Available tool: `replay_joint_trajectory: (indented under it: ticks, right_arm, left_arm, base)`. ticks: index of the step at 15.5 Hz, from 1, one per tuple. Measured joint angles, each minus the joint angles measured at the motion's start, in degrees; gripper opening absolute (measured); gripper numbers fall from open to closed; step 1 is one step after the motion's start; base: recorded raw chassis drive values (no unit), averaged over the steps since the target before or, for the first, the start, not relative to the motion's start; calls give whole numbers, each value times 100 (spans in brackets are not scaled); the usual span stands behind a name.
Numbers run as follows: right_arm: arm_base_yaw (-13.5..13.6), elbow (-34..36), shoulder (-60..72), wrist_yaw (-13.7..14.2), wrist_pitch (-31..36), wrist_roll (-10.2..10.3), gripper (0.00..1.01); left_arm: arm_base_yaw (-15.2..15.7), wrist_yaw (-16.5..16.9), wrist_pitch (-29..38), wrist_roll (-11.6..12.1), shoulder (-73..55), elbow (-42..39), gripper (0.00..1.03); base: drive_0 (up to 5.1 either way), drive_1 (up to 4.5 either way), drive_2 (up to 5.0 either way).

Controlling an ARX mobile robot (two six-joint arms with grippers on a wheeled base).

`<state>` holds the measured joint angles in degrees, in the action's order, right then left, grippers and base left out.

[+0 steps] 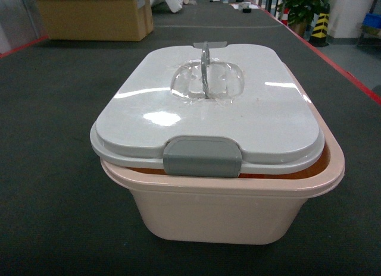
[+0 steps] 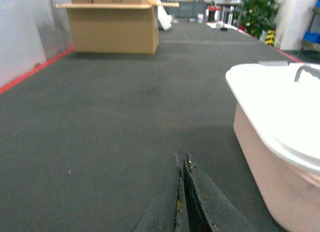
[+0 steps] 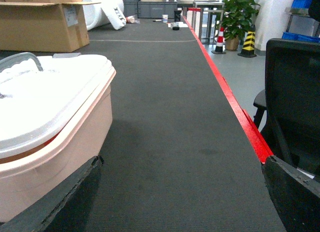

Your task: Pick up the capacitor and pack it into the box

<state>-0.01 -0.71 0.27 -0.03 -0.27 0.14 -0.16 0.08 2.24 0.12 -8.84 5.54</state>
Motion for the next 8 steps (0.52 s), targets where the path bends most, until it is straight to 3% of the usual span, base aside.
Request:
replay_joint_trajectory:
  ticks: [1, 8]
  right_arm:
    - [0, 0, 0, 4, -7, 0, 98]
    - [0, 0, 0, 2, -4, 0, 98]
  left_arm:
    - [-4, -7, -295, 0, 271, -72, 2]
    - [4, -9, -258, 0, 673, -295, 2]
  base:
    - [0, 0, 0]
    - [0, 0, 0]
